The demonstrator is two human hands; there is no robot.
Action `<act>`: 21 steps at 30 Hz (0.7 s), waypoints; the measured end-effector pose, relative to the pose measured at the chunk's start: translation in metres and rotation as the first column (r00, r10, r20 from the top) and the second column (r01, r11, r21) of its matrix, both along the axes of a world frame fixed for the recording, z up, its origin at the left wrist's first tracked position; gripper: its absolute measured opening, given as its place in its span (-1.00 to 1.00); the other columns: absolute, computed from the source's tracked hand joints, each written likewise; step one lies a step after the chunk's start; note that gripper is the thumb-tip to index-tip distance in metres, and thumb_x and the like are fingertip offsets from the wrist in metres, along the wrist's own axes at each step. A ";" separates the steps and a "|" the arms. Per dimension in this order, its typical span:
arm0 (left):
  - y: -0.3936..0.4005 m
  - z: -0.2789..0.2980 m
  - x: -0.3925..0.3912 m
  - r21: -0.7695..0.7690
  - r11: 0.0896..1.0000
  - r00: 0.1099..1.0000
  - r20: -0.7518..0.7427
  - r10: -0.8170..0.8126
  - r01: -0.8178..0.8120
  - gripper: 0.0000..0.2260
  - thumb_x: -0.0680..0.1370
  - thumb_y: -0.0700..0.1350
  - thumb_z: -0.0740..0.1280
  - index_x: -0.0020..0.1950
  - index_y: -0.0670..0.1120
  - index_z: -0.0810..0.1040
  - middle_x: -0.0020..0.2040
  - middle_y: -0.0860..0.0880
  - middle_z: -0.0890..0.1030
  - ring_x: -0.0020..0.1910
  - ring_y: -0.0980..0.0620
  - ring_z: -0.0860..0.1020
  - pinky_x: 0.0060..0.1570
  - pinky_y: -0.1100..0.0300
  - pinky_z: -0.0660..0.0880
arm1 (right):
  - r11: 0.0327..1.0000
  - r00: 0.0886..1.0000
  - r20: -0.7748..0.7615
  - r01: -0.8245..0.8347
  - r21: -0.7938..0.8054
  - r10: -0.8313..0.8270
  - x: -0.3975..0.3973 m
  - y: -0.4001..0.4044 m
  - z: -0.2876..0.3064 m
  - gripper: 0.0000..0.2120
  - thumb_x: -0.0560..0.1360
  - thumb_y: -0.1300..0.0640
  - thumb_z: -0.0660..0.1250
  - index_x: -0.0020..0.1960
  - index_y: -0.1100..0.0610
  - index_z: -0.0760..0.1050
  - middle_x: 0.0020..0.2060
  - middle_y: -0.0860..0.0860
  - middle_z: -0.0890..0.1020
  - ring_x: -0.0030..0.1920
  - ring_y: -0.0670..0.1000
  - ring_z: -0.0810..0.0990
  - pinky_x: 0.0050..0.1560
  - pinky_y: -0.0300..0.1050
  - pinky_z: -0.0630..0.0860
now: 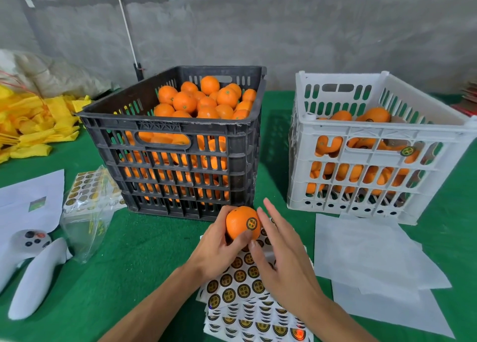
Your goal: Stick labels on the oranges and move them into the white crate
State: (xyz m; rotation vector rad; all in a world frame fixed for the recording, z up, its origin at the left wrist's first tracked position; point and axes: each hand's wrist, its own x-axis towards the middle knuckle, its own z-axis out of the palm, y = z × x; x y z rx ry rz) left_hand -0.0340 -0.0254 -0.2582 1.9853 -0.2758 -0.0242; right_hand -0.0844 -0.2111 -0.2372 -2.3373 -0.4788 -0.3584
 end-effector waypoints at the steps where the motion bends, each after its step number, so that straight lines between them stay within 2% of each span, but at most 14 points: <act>1: 0.000 0.000 0.000 -0.018 1.000 1.000 -0.005 0.004 -0.004 -0.54 0.46 0.45 0.32 0.30 0.36 0.38 0.11 0.14 0.66 0.07 0.08 0.66 0.15 -0.12 0.60 | 1.000 1.000 -0.024 0.007 0.004 -0.007 0.001 -0.001 0.001 -0.39 0.68 -0.27 0.08 0.65 -0.21 -0.05 0.59 -0.39 -0.15 0.59 -0.30 -0.12 0.60 0.11 0.16; 3: 0.000 -0.001 0.001 -0.067 0.998 1.000 -0.010 0.008 -0.009 -0.56 0.45 0.47 0.32 0.26 0.38 0.41 0.12 0.16 0.66 0.08 0.09 0.66 0.19 -0.12 0.59 | 0.999 1.000 -0.014 -0.024 0.026 0.025 0.002 -0.003 0.004 -0.36 0.68 -0.27 0.11 0.66 -0.18 -0.07 0.60 -0.37 -0.12 0.60 -0.28 -0.10 0.59 0.09 0.14; 4: 0.000 -0.001 0.002 -0.086 0.996 1.000 -0.011 0.005 -0.005 -0.56 0.45 0.49 0.31 0.26 0.38 0.42 0.13 0.17 0.65 0.09 0.10 0.66 0.19 -0.10 0.59 | 0.999 0.998 0.044 -0.055 0.001 0.054 0.003 -0.005 0.005 -0.36 0.68 -0.23 0.13 0.66 -0.15 -0.04 0.62 -0.31 -0.07 0.61 -0.23 -0.05 0.58 0.11 0.15; 6: -0.001 0.002 0.002 -0.096 0.995 1.000 0.002 -0.016 0.016 -0.54 0.47 0.50 0.31 0.30 0.37 0.43 0.16 0.18 0.65 0.11 0.10 0.66 0.17 -0.04 0.59 | 0.987 0.978 0.167 -0.108 -0.115 0.127 0.006 -0.006 0.003 -0.38 0.70 -0.14 0.15 0.67 -0.06 0.00 0.65 -0.21 0.01 0.63 -0.13 0.02 0.55 0.15 0.17; 9: -0.001 0.008 -0.002 -0.074 0.997 0.998 0.052 -0.024 0.028 -0.56 0.55 0.42 0.32 0.38 0.33 0.45 0.23 0.19 0.65 0.17 0.11 0.66 0.14 0.10 0.61 | 0.964 0.964 0.221 -0.091 -0.250 0.148 0.013 -0.006 -0.002 -0.30 0.67 -0.06 0.22 0.68 -0.03 -0.07 0.65 -0.18 -0.04 0.64 -0.10 -0.02 0.57 0.16 0.17; 12: -0.003 0.013 -0.005 -0.122 0.992 0.996 0.085 -0.018 0.029 -0.51 0.54 0.42 0.33 0.42 0.29 0.46 0.27 0.17 0.64 0.23 0.09 0.64 0.21 0.02 0.62 | 0.965 0.957 0.260 -0.056 -0.258 0.125 0.016 -0.007 -0.005 -0.23 0.63 -0.05 0.30 0.68 -0.03 -0.05 0.65 -0.19 -0.03 0.64 -0.11 -0.01 0.57 0.15 0.20; 14: -0.010 0.021 -0.012 -0.174 0.983 0.996 0.081 -0.043 0.056 -0.50 0.55 0.40 0.32 0.44 0.28 0.45 0.29 0.13 0.64 0.26 0.05 0.63 0.25 -0.01 0.61 | 0.974 0.928 0.359 -0.014 -0.224 0.096 0.016 -0.007 0.000 -0.26 0.60 -0.05 0.37 0.66 0.03 0.10 0.65 -0.14 0.08 0.63 -0.08 0.09 0.54 0.12 0.29; 17: -0.030 0.047 -0.023 -0.271 0.949 0.983 0.127 -0.130 0.160 -0.52 0.66 0.28 0.24 0.55 0.16 0.41 0.41 0.03 0.58 0.41 -0.03 0.55 0.35 0.08 0.53 | 0.988 0.790 0.611 0.055 -0.141 0.043 0.019 -0.012 0.020 -0.41 0.60 0.01 0.43 0.54 0.19 0.37 0.58 0.01 0.31 0.58 0.04 0.28 0.50 0.06 0.36; 19: -0.045 0.075 -0.024 -0.358 0.899 0.966 0.149 -0.211 0.251 -0.52 0.72 0.21 0.18 0.59 0.03 0.39 0.49 -0.04 0.51 0.50 -0.07 0.46 0.46 0.03 0.44 | 0.986 0.678 0.735 0.105 -0.130 0.025 0.023 -0.023 0.043 -0.44 0.61 0.06 0.43 0.52 0.23 0.38 0.55 0.09 0.36 0.56 0.11 0.32 0.50 0.08 0.36; 21: -0.062 0.112 -0.013 -0.414 0.841 0.937 0.165 -0.307 0.348 -0.52 0.74 0.17 0.16 0.58 -0.03 0.40 0.49 -0.11 0.52 0.50 -0.09 0.46 0.46 0.01 0.44 | 0.981 0.606 0.795 0.169 -0.100 -0.024 0.031 -0.038 0.073 -0.40 0.61 0.10 0.43 0.55 0.25 0.31 0.56 0.13 0.35 0.56 0.15 0.31 0.51 0.11 0.34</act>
